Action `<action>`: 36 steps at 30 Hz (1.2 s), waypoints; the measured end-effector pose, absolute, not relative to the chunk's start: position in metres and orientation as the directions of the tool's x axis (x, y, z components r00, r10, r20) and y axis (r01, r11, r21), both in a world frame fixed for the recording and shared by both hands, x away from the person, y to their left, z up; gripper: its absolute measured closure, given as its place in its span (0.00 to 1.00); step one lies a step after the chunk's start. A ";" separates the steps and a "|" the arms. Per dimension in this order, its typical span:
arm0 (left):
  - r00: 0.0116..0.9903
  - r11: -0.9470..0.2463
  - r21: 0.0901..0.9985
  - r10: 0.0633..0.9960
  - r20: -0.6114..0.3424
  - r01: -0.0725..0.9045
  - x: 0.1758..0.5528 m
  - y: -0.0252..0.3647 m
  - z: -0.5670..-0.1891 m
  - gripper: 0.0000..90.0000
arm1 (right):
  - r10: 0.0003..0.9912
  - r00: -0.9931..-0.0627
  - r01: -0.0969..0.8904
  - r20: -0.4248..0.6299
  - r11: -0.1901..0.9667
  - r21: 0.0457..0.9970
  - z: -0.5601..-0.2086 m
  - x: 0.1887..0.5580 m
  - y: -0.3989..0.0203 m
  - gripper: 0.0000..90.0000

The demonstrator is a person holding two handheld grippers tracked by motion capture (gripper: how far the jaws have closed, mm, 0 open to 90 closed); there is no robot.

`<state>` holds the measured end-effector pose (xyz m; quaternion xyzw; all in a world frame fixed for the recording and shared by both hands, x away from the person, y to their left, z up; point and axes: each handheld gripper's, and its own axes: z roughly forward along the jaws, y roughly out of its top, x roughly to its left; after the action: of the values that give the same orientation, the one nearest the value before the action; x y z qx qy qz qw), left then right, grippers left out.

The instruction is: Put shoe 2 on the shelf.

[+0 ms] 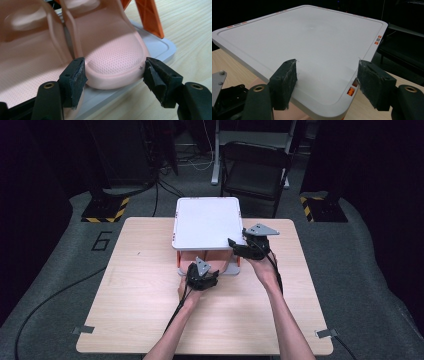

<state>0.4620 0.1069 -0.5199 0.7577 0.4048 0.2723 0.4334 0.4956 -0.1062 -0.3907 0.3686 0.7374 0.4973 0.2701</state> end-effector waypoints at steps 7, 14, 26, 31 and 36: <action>0.553 -0.272 0.890 0.833 0.028 0.365 0.456 0.117 -0.514 0.35 | 0.818 -0.574 0.262 -0.045 0.236 0.936 -0.390 0.495 -0.106 0.35; 0.544 -0.203 0.921 0.839 -0.011 0.331 0.442 0.164 -0.495 0.24 | 0.839 -0.541 0.213 -0.051 0.195 0.957 -0.389 0.479 -0.118 0.29; 0.510 -0.126 0.957 0.860 -0.027 0.262 0.392 0.260 -0.489 0.19 | 0.897 -0.440 0.215 0.036 0.067 0.974 -0.436 0.403 -0.175 0.20; 0.530 -0.133 0.958 0.848 -0.023 0.254 0.379 0.276 -0.492 0.19 | 0.909 -0.414 0.239 0.049 0.057 0.969 -0.465 0.380 -0.189 0.19; 0.545 -0.145 0.957 0.838 -0.018 0.253 0.373 0.280 -0.498 0.17 | 0.914 -0.400 0.270 0.076 0.038 0.962 -0.487 0.372 -0.196 0.19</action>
<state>0.3728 0.2796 -0.4981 0.7037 0.3878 0.2777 0.5266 0.3718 -0.1958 -0.4872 0.4539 0.6517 0.5244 0.3069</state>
